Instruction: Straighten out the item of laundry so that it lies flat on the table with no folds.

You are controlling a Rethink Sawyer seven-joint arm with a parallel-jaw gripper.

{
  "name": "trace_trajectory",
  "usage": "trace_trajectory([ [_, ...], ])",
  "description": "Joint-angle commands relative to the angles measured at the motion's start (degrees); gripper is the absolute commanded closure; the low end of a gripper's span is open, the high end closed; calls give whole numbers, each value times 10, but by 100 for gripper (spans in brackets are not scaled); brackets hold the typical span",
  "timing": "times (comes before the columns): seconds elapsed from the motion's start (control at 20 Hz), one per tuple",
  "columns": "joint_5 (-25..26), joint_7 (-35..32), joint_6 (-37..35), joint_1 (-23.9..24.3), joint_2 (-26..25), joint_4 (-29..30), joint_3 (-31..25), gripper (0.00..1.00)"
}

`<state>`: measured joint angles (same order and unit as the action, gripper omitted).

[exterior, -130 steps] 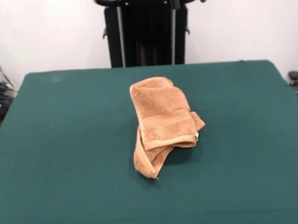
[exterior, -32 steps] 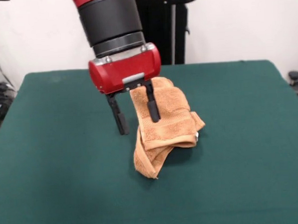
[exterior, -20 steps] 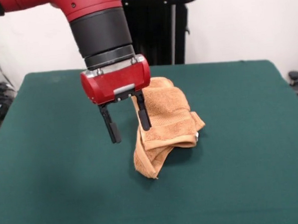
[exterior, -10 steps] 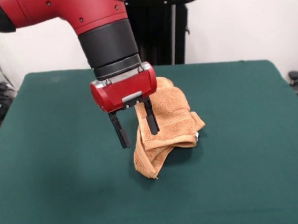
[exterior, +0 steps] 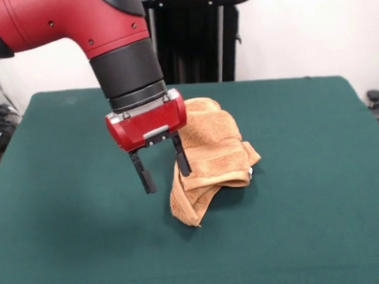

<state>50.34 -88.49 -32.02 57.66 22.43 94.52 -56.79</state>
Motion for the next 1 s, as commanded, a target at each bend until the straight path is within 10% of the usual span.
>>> trace_trajectory([
  [0.05, 51, 169, 16, -7, -38, 10, 10, 0],
  [1.0, 70, 108, 69, -2, -44, 31, -12, 0],
])
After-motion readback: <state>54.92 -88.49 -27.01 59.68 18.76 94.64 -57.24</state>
